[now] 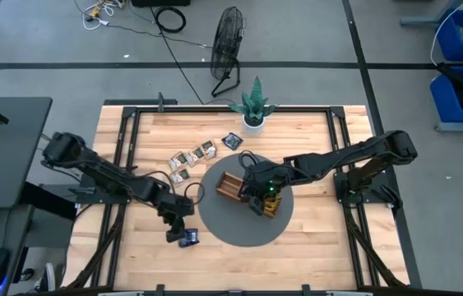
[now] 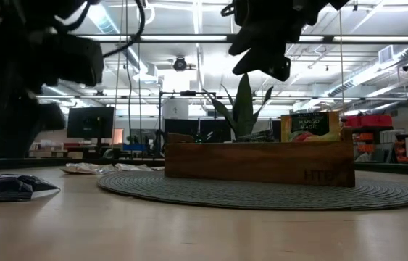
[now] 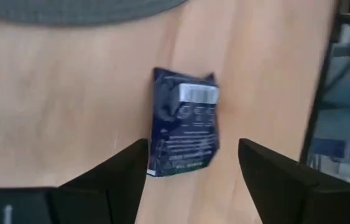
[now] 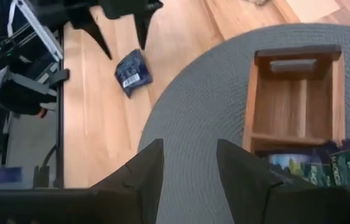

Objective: Pick & Place Tea
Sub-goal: Put the violet tea bag into the middle section of the wooden organizer

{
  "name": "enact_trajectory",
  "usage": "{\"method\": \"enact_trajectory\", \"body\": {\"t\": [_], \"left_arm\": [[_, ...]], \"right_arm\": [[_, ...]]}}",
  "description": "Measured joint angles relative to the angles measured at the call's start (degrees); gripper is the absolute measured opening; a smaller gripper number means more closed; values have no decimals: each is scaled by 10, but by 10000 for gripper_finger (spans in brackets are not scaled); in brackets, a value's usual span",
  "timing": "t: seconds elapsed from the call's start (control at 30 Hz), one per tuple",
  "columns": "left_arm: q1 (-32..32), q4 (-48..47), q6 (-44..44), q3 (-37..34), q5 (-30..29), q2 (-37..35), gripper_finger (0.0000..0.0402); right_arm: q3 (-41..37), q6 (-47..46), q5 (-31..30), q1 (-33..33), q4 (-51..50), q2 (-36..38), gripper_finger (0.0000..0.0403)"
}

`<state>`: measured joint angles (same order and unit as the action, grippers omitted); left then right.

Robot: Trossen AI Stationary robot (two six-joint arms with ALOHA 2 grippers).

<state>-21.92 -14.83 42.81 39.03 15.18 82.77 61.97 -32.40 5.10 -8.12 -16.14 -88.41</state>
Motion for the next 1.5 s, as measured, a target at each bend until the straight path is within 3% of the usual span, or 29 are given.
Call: {"method": "enact_trajectory", "body": {"t": [0.27,0.5,0.83,1.17,1.5], "left_arm": [[-23,17,30,1,0,64,241],[-31,11,-17,2,-30,74,221],[-32,13,-90,1,-87,76,135],[-31,12,-133,1,-120,77,10],[-30,13,-131,-1,-116,66,2]], "right_arm": [[0,1,2,-5,-3,12,157],[0,-37,-33,-6,-3,12,157],[0,-89,-71,-6,-7,12,157],[0,-122,-76,-6,-7,12,157],[-1,-139,-65,-6,19,12,157]]}}
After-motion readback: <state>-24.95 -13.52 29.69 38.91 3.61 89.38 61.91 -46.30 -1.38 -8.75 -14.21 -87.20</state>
